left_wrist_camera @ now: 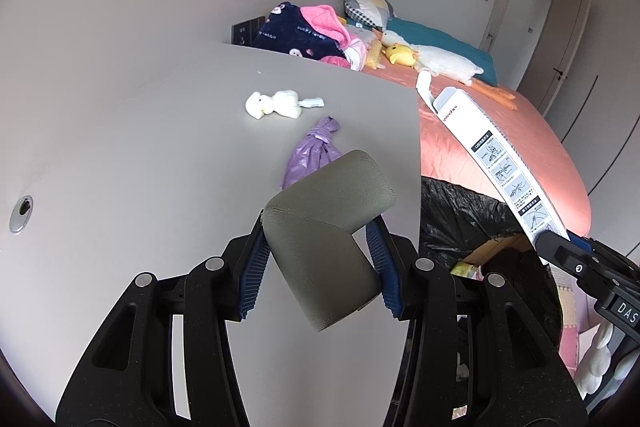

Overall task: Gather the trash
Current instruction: 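Carry the foam corner and white box over the black trash bag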

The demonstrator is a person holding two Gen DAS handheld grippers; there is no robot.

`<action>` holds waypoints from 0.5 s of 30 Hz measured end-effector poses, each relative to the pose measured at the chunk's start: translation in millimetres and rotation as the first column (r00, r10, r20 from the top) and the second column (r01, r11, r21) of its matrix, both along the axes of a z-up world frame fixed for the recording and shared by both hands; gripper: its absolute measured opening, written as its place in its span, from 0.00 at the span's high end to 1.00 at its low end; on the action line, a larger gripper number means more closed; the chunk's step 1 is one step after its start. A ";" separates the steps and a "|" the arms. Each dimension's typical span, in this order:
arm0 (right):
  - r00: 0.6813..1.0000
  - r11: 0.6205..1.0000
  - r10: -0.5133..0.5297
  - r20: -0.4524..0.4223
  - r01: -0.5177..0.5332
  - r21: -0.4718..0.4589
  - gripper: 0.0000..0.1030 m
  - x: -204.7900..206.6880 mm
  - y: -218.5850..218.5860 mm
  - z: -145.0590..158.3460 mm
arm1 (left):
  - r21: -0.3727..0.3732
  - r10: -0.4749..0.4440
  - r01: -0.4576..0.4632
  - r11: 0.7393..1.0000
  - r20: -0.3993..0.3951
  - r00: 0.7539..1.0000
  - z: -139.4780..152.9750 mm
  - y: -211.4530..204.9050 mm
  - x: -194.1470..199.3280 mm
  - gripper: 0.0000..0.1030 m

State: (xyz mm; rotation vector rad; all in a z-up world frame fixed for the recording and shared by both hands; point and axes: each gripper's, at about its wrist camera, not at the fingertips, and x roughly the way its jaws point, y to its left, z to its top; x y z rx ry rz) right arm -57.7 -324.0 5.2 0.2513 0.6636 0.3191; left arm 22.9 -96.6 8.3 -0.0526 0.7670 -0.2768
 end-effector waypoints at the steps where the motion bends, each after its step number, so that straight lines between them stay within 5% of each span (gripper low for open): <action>1: 1.000 1.000 -0.006 0.000 0.006 -0.001 0.70 -1.4 -2.1 0.1 | 0.000 -0.008 0.008 1.000 -0.003 1.000 -0.9 -3.0 -0.7 0.54; 15: 0.993 0.994 -0.104 0.058 0.106 -0.033 0.73 -31.3 -31.3 6.3 | 0.000 -0.110 0.110 0.994 -0.019 0.994 -4.9 -50.2 -12.7 0.54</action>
